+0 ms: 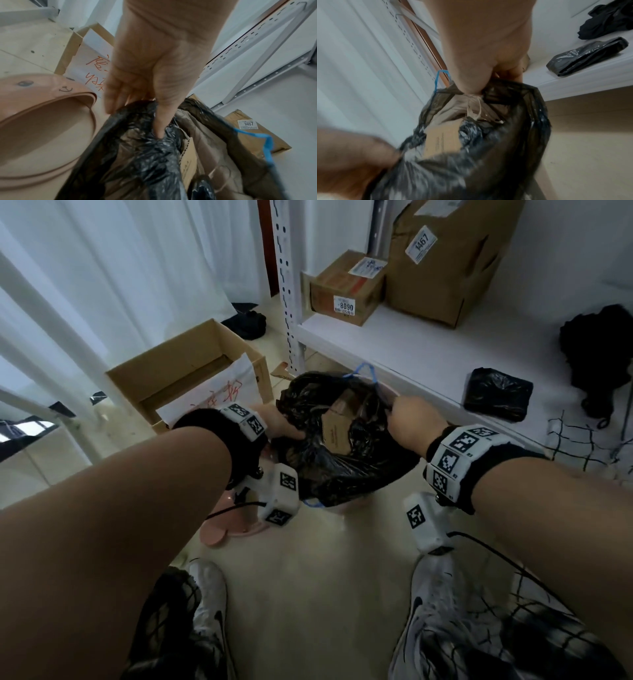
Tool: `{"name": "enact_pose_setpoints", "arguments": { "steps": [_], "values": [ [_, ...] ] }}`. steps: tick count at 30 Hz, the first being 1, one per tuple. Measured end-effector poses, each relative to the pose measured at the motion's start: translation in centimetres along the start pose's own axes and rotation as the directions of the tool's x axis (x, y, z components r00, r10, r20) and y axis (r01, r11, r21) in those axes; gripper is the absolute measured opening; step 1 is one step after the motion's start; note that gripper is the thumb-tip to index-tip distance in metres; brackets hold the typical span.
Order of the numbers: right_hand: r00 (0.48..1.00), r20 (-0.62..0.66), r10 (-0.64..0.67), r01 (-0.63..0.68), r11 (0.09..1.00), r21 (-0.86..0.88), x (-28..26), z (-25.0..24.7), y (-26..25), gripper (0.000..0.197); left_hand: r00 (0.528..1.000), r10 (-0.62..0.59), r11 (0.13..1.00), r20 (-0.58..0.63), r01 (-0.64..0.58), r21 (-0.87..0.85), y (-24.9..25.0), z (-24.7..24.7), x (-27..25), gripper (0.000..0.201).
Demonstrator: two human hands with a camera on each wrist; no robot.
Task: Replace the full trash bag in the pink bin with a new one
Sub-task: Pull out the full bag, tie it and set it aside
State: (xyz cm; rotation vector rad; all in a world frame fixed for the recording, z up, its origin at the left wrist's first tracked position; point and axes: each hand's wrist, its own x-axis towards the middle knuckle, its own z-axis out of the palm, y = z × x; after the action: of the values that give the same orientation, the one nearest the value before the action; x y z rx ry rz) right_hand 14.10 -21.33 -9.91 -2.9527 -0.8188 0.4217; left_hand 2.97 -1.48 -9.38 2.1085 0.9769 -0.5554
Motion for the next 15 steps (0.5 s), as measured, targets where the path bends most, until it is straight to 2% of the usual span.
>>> {"name": "enact_pose_setpoints", "arguments": {
  "steps": [1, 2, 4, 6, 8, 10, 12, 14, 15],
  "values": [
    [1.000, -0.026, 0.016, -0.016, 1.000, 0.014, 0.0, -0.4, -0.1, 0.027, 1.000, -0.013, 1.000, 0.024, 0.012, 0.017, -0.2, 0.3, -0.2, 0.047],
    [0.998, -0.047, 0.030, -0.029, 0.999, 0.034, -0.1, -0.9, -0.3, 0.025, 1.000, 0.005, 0.998, -0.003, -0.004, 0.066, -0.1, 0.2, -0.3, 0.044],
    [0.995, -0.040, 0.092, -0.088, 0.992, 0.091, -0.4, -2.0, -0.3, 0.023, 0.982, 0.100, 0.980, -0.158, -0.069, 0.187, 0.2, -0.3, -0.5, 0.038],
    [0.997, 0.001, 0.080, -0.080, 0.990, 0.120, -0.6, -2.4, -0.4, 0.022, 0.936, 0.163, 0.970, -0.314, -0.093, 0.224, 0.5, -1.1, -0.1, 0.041],
    [0.997, 0.071, 0.031, -0.039, 0.992, 0.119, -0.9, -2.4, -0.8, 0.023, 0.922, 0.155, 0.980, -0.355, -0.098, 0.174, 0.4, -1.7, 0.0, 0.050],
    [0.996, 0.094, 0.002, -0.019, 0.982, 0.186, -1.1, -2.4, -1.2, 0.026, 0.953, 0.115, 0.980, -0.282, -0.061, 0.191, 0.0, -2.1, -0.2, 0.067],
    [0.997, 0.069, -0.025, 0.012, 0.984, 0.180, -1.4, -2.9, -1.9, 0.024, 0.994, 0.039, 0.990, -0.098, -0.025, 0.137, -0.4, -2.4, -0.7, 0.074],
    [0.997, 0.064, -0.043, 0.037, 0.995, 0.090, -2.2, -3.9, -2.9, 0.016, 0.988, -0.063, 0.994, 0.138, 0.049, 0.102, -0.7, -2.8, -1.6, 0.068],
    [0.996, 0.079, -0.045, 0.042, 0.998, 0.041, -2.7, -4.5, -3.5, 0.022, 0.968, -0.099, 0.989, 0.232, 0.070, 0.133, -0.7, -3.1, -2.2, 0.065]
  ]
}}
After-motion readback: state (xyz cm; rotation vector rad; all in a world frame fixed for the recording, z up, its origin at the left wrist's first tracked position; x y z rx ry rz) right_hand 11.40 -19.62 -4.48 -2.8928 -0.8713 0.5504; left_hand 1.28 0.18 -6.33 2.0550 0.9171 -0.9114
